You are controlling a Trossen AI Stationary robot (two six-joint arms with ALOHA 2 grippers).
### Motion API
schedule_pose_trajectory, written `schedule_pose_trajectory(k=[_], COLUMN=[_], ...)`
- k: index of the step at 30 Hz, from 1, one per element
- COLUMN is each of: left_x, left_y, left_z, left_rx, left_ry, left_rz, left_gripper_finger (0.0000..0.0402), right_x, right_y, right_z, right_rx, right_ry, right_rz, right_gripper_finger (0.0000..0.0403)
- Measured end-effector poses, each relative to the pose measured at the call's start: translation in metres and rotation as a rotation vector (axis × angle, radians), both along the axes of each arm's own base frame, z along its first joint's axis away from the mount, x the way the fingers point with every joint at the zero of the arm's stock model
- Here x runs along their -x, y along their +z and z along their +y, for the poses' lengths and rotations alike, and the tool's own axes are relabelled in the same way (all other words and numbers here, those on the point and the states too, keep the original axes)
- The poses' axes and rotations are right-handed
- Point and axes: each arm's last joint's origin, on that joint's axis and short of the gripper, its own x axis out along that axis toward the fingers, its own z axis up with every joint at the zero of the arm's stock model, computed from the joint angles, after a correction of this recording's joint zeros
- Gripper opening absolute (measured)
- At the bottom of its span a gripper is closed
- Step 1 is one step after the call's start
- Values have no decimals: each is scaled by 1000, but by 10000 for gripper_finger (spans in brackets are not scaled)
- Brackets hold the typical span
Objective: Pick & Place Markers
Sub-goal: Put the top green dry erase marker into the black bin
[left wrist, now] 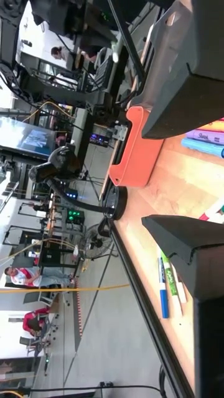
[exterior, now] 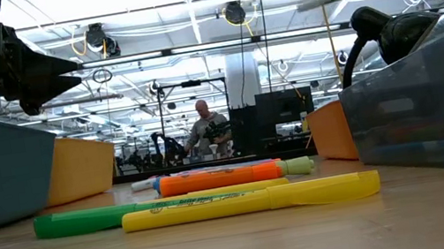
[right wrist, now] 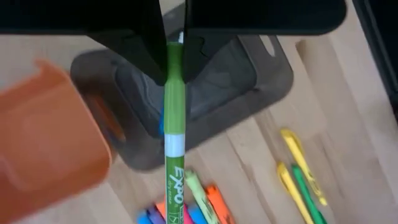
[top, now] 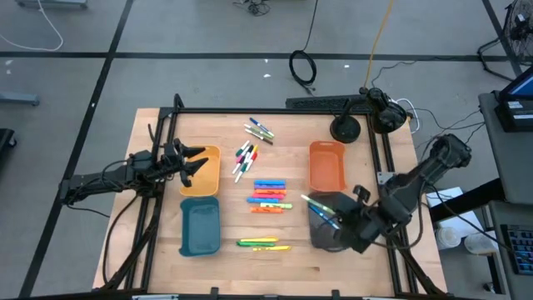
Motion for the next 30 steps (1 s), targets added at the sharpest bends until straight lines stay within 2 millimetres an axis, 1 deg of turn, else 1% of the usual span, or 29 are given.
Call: schedule_pose_trajectory(k=[5,8,12,16,20,30], left_x=[0,0,0,0,0,0], left_y=[0,0,0,0,0,0], left_z=[0,0,0,0,0,0], left_rx=[0,0,0,0,0,0], left_ry=[0,0,0,0,0,0], left_rz=[0,0,0,0,0,0], left_gripper_finger=[214,214,214,214,214,214], right_x=[14,20,25,26,25,23], right_y=[-8,-14,-25,-33,-38,-39], right_z=[8,12,13,12,15,17], right_rx=[-55,-102,-124,-136,-198,-233], right_ry=[-86,-131,-195,-240,-247,-282], right_rz=[48,83,119,129,141,119], right_gripper_finger=[16,16,16,16,16,17])
